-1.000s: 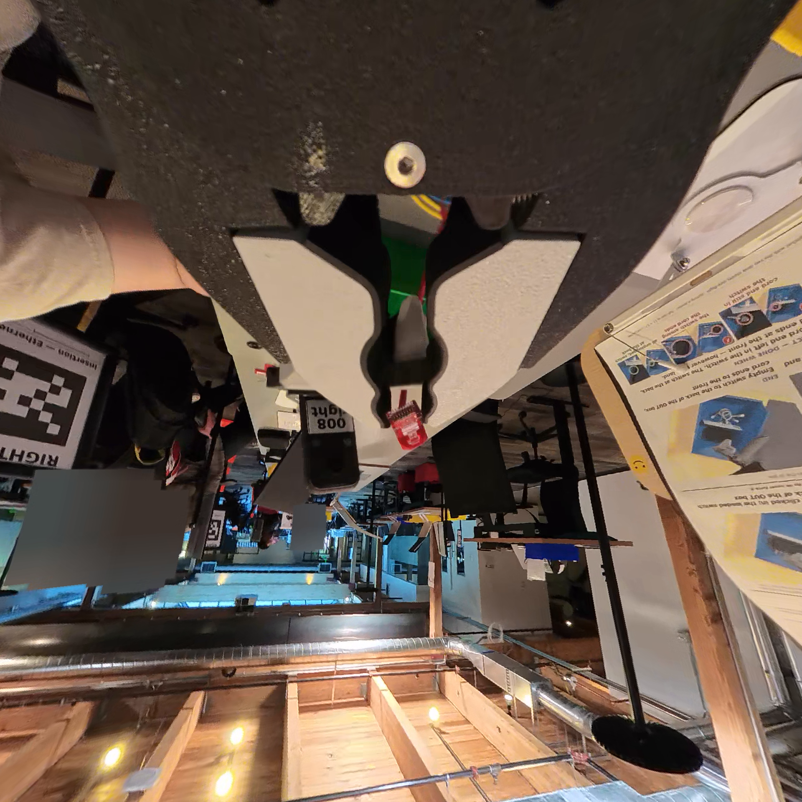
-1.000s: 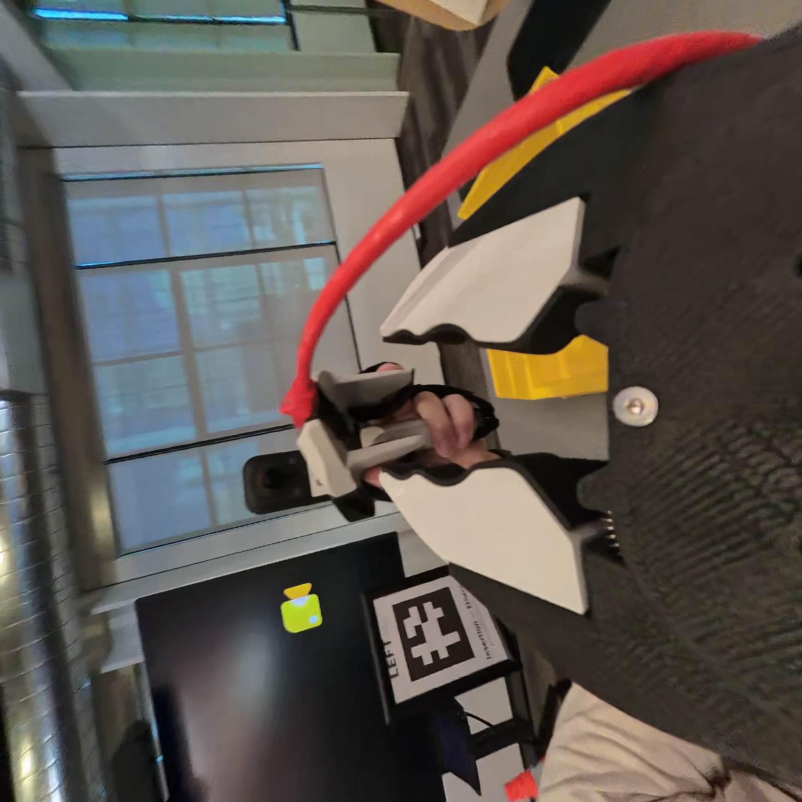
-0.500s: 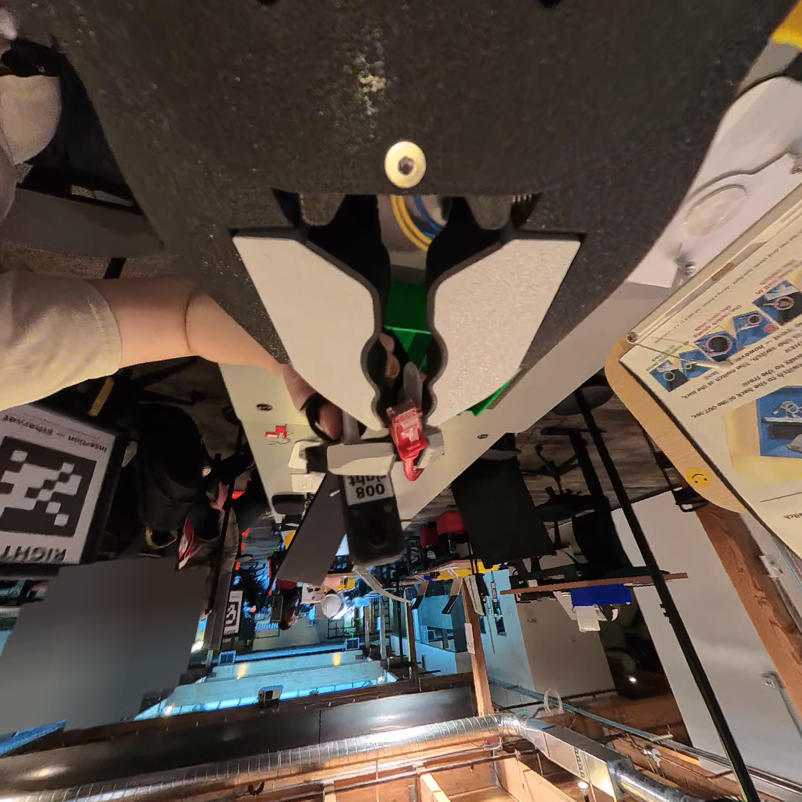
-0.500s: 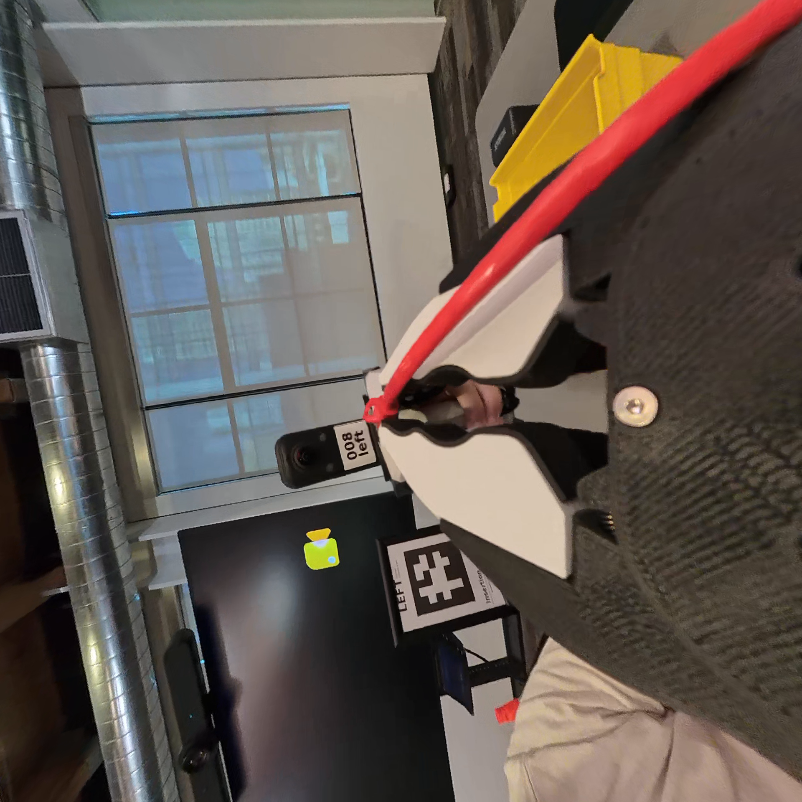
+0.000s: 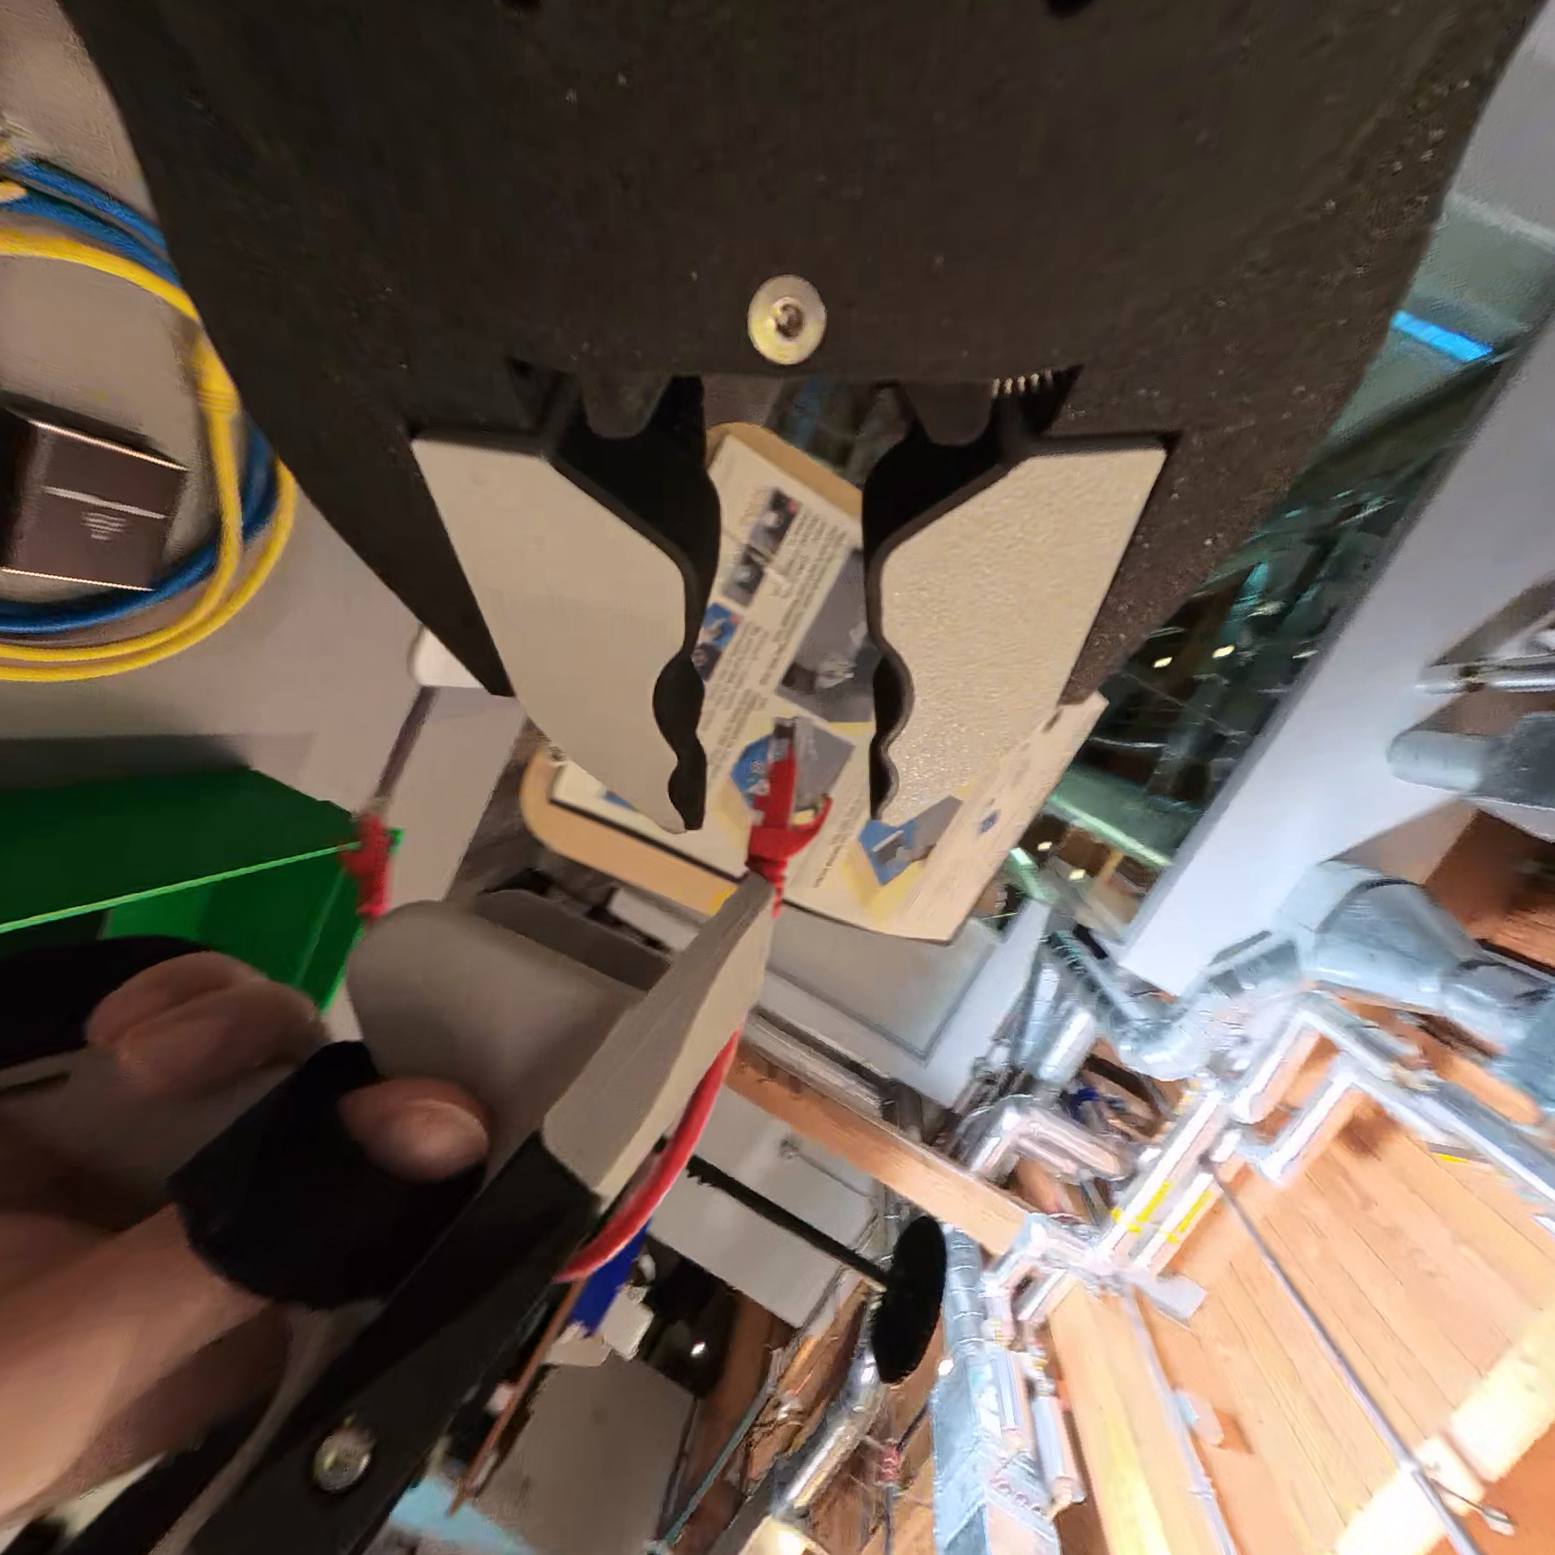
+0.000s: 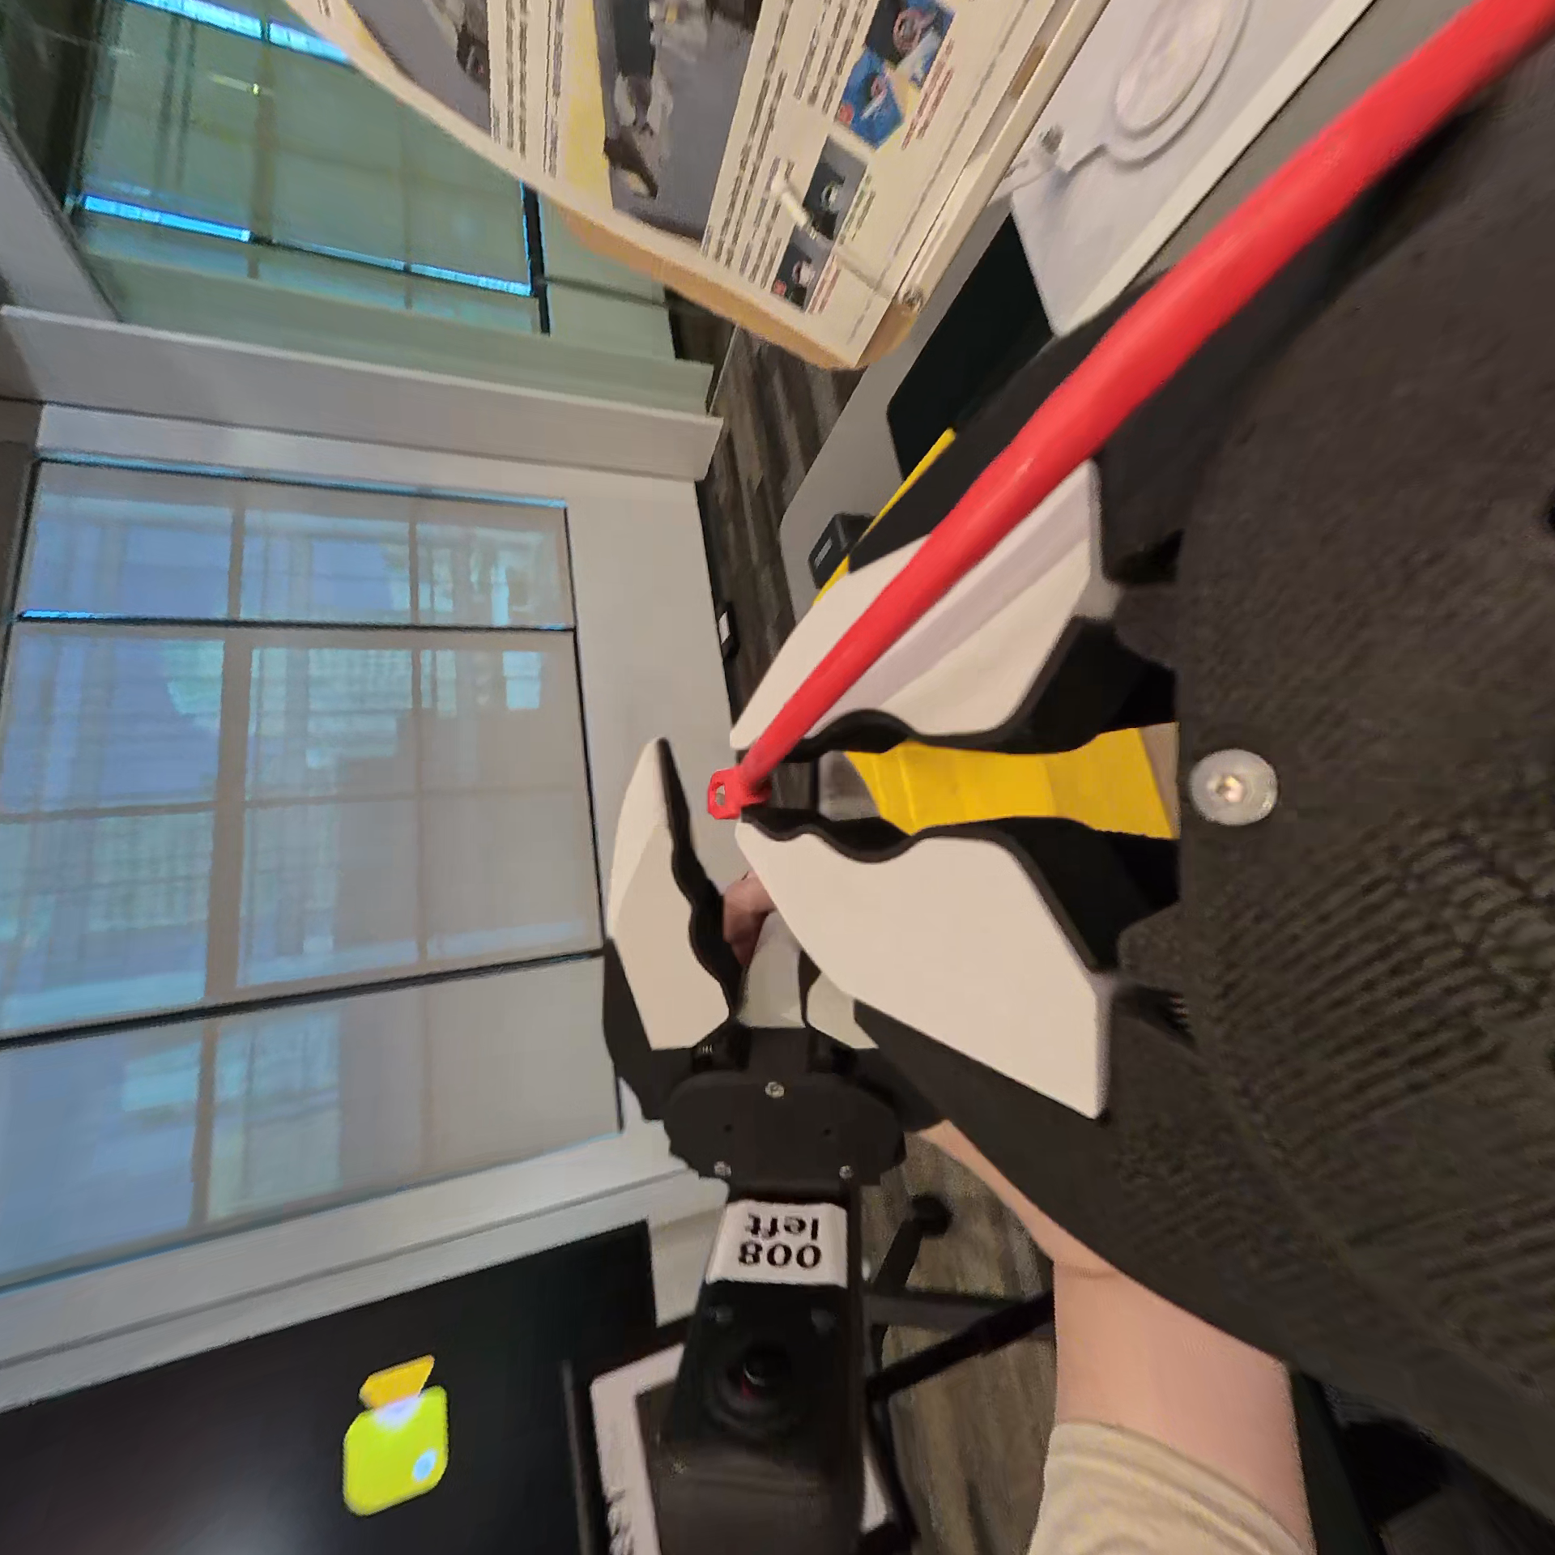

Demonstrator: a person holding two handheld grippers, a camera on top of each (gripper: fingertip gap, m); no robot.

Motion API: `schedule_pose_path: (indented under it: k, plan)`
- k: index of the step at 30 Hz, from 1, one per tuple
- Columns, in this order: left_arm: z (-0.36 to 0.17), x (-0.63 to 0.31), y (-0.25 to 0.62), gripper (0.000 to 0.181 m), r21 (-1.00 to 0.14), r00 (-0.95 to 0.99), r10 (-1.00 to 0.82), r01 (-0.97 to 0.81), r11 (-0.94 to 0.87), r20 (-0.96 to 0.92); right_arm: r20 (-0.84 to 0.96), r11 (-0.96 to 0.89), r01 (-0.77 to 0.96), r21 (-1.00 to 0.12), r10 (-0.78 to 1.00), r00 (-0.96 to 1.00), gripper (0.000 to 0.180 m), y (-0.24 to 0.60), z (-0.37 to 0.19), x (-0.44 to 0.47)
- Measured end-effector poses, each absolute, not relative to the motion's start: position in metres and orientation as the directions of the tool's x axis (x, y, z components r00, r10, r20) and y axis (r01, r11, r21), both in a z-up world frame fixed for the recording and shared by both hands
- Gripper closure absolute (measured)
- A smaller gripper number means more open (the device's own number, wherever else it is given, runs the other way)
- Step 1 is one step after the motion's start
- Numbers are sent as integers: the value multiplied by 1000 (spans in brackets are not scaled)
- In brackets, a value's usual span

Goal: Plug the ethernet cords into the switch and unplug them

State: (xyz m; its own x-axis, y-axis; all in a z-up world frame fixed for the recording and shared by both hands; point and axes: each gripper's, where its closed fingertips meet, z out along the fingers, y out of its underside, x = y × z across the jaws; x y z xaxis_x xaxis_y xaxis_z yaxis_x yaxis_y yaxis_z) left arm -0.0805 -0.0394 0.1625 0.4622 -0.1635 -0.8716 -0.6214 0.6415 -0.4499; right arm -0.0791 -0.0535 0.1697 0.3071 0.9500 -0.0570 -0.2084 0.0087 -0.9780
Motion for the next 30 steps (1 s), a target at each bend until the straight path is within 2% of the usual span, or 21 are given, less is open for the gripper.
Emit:
schedule_pose_path:
  k: [4, 12, 17, 22, 30]
  plan:
    - [158, -82, -32, 165, -319, 395, -20, -712, 626, -918, 7, 66, -133, -989, 914, 405, 169, -48, 165, -79]
    - [153, -83, -26, 166, -262, 346, 26, -756, 600, -938, 151, 178, -13, -984, 866, 478, 168, -48, 159, -83]
    - [152, -74, -42, 167, -200, 296, 31, -715, 670, -955, 159, 163, 27, -986, 890, 428, 155, -56, 153, -94]
    - [146, -76, -39, 167, -156, 244, 42, -732, 663, -969, 189, 161, 101, -982, 888, 419, 156, -55, 144, -94]
    - [145, -78, -45, 167, -104, 199, 66, -735, 670, -978, 159, 144, 69, -987, 925, 344, 165, -62, 146, -91]
